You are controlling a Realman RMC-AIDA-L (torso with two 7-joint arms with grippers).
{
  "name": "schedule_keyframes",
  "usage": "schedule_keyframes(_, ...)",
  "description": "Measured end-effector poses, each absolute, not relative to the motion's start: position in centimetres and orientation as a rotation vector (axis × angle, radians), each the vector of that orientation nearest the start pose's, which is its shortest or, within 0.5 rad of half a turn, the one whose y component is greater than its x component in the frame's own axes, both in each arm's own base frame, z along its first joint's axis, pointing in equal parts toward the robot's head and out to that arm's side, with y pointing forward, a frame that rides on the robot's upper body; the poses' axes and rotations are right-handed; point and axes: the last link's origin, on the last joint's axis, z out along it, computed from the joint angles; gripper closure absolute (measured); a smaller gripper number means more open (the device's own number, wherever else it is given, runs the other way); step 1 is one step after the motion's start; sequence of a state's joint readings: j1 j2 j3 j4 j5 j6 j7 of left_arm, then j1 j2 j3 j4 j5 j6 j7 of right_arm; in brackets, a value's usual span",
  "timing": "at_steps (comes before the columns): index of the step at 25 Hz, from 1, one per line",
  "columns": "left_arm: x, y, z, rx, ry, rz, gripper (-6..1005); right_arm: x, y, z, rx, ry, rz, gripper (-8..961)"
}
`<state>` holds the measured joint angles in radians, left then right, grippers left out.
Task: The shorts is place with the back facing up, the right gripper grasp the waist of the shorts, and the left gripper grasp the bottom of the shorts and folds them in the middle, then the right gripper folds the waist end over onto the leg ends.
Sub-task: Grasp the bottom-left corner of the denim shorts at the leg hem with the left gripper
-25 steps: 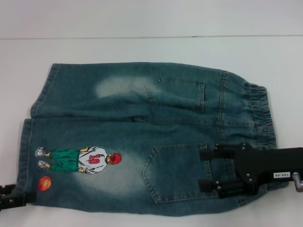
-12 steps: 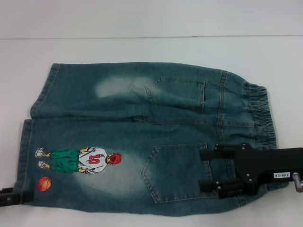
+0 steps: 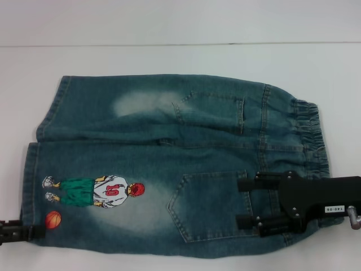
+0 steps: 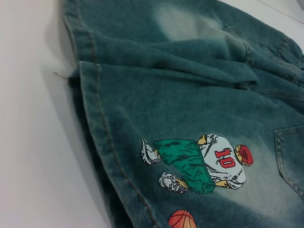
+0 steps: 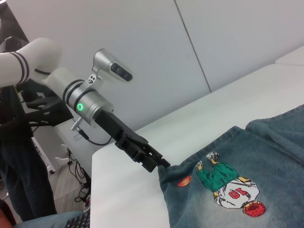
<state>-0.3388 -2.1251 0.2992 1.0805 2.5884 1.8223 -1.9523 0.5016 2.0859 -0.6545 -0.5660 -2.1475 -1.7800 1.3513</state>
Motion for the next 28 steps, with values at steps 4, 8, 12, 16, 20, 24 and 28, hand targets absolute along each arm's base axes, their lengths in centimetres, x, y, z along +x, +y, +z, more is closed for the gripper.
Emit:
schedule_keyframes(4, -35.8, 23.2, 7.5, -2.315, -1.600, -0.236, 112, 26.9, 27.5, -2.1, -2.973, 0.734, 0.785, 38)
schedule_keyframes(8, -35.9, 23.2, 7.6, -2.311, -1.599, -0.218, 113, 27.0, 27.6, -2.2, -2.970, 0.736, 0.780, 39)
schedule_keyframes(12, -36.2, 23.2, 7.7, -2.286, -1.613, -0.197, 113, 27.0, 27.6, -2.2, -2.969, 0.737, 0.774, 39)
schedule_keyframes(16, -36.6, 23.4, 7.8, -2.258, -1.634, -0.141, 113, 27.1, 27.5, -2.2, -2.966, 0.743, 0.775, 39)
schedule_keyframes(20, -36.6, 23.7, 7.5, -2.265, -1.644, -0.106, 113, 27.2, 27.5, -2.2, -2.963, 0.743, 0.776, 39)
schedule_keyframes(24, -36.1, 24.0, 7.0, -2.300, -1.641, -0.098, 113, 27.2, 27.5, -2.1, -2.965, 0.743, 0.774, 39)
schedule_keyframes(28, -35.7, 24.2, 6.7, -2.328, -1.641, -0.085, 112, 27.2, 27.5, -2.1, -2.964, 0.743, 0.774, 39)
